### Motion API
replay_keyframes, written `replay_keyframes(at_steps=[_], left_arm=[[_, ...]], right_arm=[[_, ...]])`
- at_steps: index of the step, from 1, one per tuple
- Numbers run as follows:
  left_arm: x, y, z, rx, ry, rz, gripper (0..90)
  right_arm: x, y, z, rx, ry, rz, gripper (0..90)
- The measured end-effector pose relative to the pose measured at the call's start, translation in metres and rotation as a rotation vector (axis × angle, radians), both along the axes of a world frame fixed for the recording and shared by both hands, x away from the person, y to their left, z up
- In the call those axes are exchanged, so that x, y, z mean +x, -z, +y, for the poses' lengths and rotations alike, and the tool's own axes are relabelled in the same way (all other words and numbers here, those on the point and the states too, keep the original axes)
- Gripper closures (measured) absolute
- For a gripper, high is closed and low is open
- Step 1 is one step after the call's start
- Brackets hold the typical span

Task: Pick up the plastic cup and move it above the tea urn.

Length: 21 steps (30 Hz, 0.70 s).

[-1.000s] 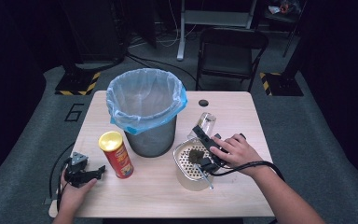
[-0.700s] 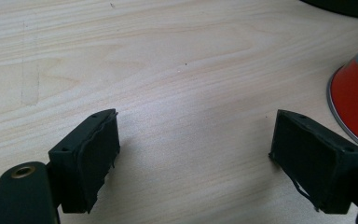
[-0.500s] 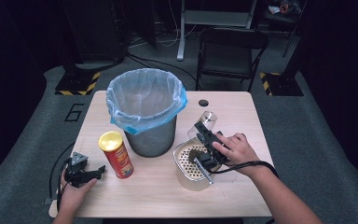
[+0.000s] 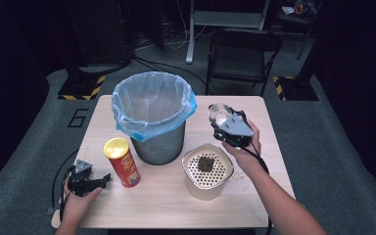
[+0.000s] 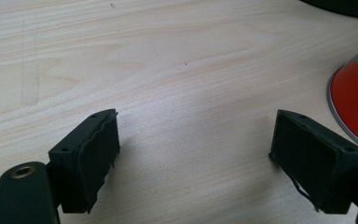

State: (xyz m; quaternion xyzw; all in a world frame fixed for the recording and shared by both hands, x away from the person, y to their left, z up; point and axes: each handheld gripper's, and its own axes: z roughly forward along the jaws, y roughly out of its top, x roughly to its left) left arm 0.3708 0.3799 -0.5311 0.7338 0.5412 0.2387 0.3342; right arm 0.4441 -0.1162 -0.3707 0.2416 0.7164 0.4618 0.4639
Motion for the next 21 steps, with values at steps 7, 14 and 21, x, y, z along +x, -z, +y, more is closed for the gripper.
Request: replay_keyframes(at_steps=[7,14,21], left_arm=[[0.000,0.000,0.000,-0.001,0.007,0.000,15.0],[0.000,-0.001,0.000,0.000,0.012,0.011,15.0],[0.001,0.000,-0.001,-0.008,-0.005,0.005,14.1]], right_arm=[[0.026,-0.004,-0.014,0.350,-0.012,0.220,36.3],[0.028,-0.008,-0.019,0.476,-0.113,0.353,36.4],[0.014,-0.020,-0.016,0.425,-0.190,0.379,36.2]])
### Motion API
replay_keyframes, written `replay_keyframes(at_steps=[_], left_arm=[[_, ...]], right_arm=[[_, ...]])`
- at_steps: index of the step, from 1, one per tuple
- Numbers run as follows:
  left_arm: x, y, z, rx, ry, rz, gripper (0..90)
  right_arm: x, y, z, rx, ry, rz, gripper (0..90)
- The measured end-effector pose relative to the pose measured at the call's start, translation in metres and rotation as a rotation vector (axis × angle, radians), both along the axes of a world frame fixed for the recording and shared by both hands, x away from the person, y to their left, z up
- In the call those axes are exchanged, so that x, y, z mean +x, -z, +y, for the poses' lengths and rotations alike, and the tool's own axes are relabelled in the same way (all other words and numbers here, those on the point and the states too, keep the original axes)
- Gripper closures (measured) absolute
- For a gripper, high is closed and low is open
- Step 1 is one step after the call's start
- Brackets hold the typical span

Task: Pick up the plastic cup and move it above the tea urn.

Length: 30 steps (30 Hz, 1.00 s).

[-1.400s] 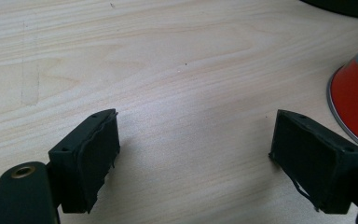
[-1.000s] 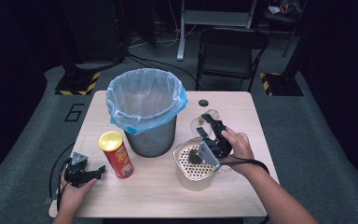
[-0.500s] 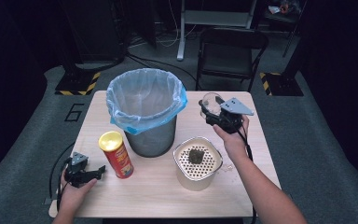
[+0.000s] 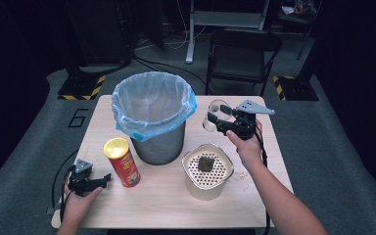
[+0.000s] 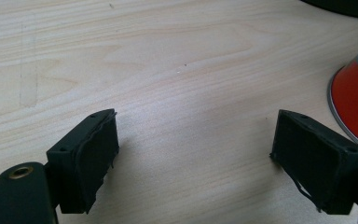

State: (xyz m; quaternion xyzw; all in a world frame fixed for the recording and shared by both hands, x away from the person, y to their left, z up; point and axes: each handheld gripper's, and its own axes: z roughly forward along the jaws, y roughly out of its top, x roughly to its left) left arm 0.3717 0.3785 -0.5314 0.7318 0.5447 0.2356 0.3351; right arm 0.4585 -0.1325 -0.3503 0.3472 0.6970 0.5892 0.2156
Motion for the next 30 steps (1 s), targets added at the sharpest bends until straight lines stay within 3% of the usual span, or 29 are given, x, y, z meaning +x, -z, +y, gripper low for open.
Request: replay_keyframes(at_steps=[6,14,30], left_arm=[[0.000,0.000,0.000,0.002,0.005,0.004,13.9],[-0.001,0.000,0.000,0.001,0.025,0.000,13.6],[-0.003,0.000,0.000,-0.005,0.029,-0.002,14.6]], right_arm=[[-0.013,-0.012,0.003,-0.028,-0.051,-0.005,36.1],[-0.027,-0.030,0.004,-0.046,-0.076,0.006,35.9],[-0.040,-0.036,0.007,-0.071,-0.106,-0.008,35.2]])
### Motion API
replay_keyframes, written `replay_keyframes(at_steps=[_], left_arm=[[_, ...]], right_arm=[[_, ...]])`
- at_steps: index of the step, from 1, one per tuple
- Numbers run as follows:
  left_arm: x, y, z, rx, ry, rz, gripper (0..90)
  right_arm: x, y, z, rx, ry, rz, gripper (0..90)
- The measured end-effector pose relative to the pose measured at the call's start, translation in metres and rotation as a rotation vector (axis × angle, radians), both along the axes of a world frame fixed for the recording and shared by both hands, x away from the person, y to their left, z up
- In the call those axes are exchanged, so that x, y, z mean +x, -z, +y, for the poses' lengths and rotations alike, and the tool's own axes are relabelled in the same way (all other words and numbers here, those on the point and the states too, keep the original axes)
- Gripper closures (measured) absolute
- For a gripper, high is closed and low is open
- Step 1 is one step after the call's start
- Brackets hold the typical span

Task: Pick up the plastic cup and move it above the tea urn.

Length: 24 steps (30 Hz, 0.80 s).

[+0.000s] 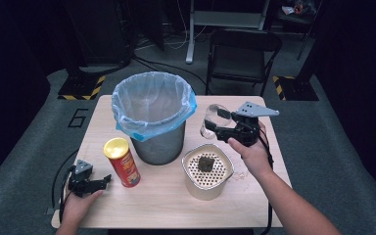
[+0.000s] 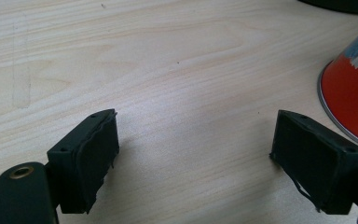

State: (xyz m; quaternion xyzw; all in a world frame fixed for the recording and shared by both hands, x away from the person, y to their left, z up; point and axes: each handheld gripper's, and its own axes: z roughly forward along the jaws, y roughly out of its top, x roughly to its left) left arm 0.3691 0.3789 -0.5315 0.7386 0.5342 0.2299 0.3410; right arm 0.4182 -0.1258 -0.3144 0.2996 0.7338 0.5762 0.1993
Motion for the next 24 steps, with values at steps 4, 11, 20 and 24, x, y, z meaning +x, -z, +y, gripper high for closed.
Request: replay_keyframes(at_steps=[4,11,20,24], left_arm=[[0.000,0.000,0.000,0.003,0.001,0.000,14.6],[0.000,0.000,0.000,0.001,-0.002,0.001,14.4],[0.000,0.000,0.000,0.001,-0.002,0.001,14.3],[0.001,0.000,0.000,0.009,0.007,0.001,13.2]], right_arm=[[-0.001,-0.005,0.001,-0.001,-0.007,0.011,35.0],[-0.003,-0.038,0.006,-0.020,-0.014,-0.009,34.7],[0.013,-0.088,0.029,-0.026,-0.042,-0.054,34.7],[0.020,-0.096,0.042,-0.026,-0.060,-0.057,34.5]])
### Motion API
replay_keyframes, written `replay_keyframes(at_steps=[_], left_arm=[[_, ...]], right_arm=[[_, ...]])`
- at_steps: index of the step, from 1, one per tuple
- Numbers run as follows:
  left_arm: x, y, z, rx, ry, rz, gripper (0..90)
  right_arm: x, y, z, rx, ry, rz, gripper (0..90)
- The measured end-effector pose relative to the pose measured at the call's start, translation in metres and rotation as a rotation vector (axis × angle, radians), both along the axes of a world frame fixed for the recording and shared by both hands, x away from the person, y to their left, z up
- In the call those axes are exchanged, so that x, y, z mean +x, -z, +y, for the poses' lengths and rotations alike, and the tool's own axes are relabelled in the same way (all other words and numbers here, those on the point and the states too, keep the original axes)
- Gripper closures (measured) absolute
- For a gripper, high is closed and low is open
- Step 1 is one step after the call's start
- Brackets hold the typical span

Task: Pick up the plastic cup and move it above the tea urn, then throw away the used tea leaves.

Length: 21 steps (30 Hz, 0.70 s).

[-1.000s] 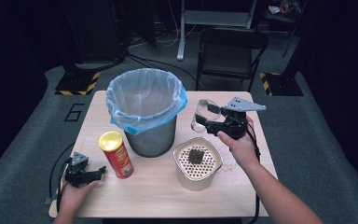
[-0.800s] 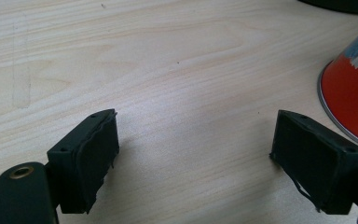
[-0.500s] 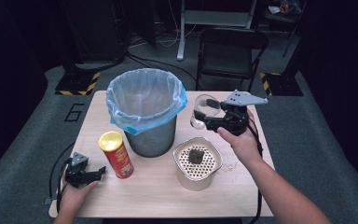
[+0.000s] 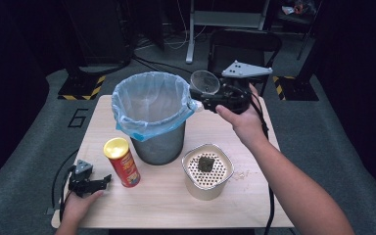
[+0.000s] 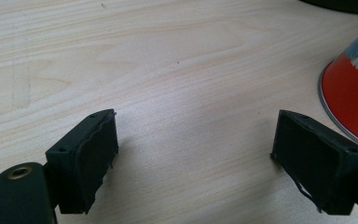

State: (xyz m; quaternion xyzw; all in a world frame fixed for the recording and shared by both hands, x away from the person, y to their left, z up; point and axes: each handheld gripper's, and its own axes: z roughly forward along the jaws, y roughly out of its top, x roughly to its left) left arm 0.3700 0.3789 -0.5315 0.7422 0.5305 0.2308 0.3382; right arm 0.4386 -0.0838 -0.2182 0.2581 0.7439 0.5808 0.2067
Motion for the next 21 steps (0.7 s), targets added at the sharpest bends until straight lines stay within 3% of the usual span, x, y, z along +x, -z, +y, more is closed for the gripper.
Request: replay_keyframes(at_steps=[2,3,10,21], left_arm=[[0.000,0.000,-0.001,0.006,0.007,0.003,11.6],[0.000,0.000,-0.001,-0.004,0.004,0.002,11.3],[0.000,0.000,-0.001,-0.002,0.005,0.005,11.3],[0.000,-0.001,-0.001,-0.003,0.007,0.015,11.6]], right_arm=[[0.004,-0.002,0.008,0.002,-0.005,0.006,34.4],[0.008,-0.003,0.012,0.005,-0.008,-0.014,34.2],[0.022,-0.002,0.036,-0.003,-0.017,0.006,33.6],[0.048,0.016,0.066,-0.051,-0.001,0.045,32.2]])
